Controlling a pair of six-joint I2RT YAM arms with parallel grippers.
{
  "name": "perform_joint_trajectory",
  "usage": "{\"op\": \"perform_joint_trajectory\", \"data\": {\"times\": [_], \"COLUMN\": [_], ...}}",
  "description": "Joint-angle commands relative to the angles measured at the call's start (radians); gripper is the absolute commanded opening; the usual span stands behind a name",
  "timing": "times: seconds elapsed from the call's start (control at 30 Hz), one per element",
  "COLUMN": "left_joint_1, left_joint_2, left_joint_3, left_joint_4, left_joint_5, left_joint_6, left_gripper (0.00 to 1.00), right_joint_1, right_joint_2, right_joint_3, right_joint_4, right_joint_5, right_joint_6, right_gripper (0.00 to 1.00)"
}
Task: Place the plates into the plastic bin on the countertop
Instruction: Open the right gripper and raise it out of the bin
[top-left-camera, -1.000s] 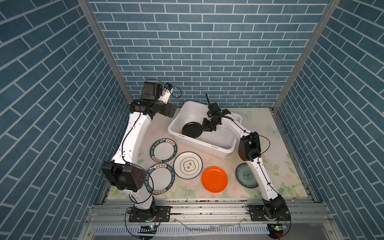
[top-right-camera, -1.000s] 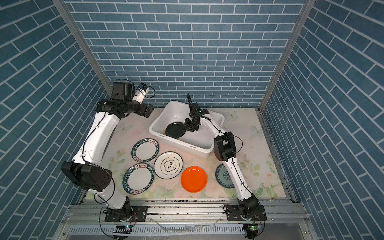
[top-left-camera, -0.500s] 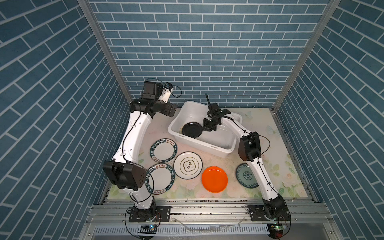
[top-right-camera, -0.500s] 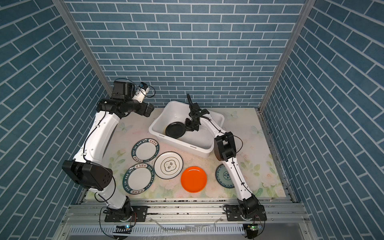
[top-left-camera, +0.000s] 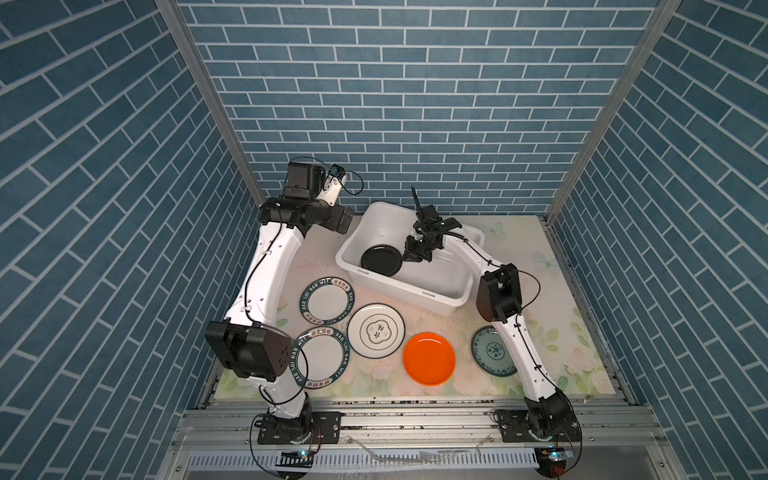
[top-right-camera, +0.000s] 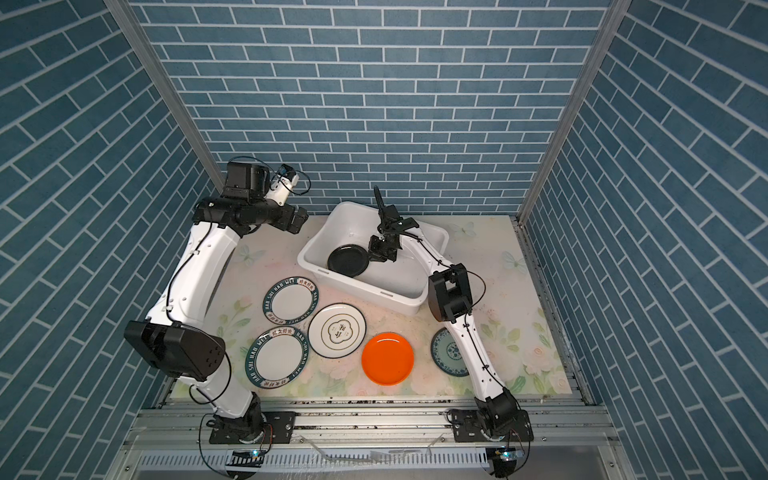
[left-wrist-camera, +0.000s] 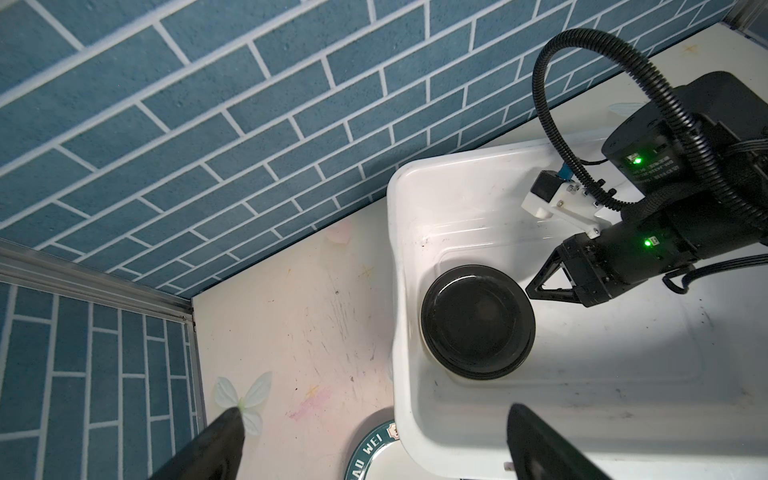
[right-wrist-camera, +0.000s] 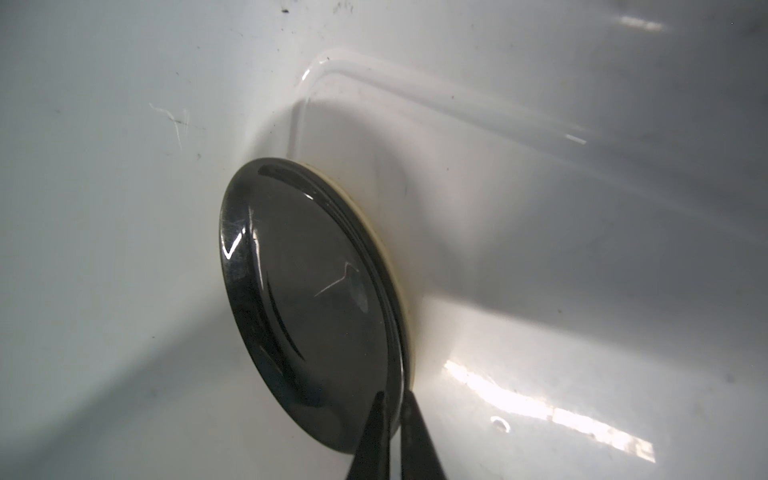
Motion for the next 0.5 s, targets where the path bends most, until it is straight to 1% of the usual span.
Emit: {"op": "perform_joint_trajectory", "data": {"times": [0.0, 0.17, 0.3, 0.47], "left_joint_1": [0.006, 0.007, 0.006, 0.006], "left_joint_2": [0.012, 0.02, 0.03, 0.038], "left_joint_3": [0.031, 0.062, 0.079, 0.093], "left_joint_4": [-0.026, -0.039, -0.045, -0.05], "left_joint_5": [-0.002, 0.016, 0.036, 0.085], "left_joint_6": [0.001, 0.013, 0.01, 0.018], "left_gripper": [1.0, 1.0, 0.99, 1.0], "right_joint_1": [-0.004, -0.029, -0.057, -0.078], "right_joint_2": [-0.011, -0.098, -0.198, -0.351], "right_joint_3": [0.027, 0.053, 0.058, 0.038], "right_joint_4": [-0.007, -0.02, -0.013, -0.068], "right_joint_5": [0.035, 0.122, 0.156, 0.202], "right_joint_6": [-0.011, -0.055, -0.091, -0.169], "right_gripper": [0.15, 0.24, 0.28, 0.3]}}
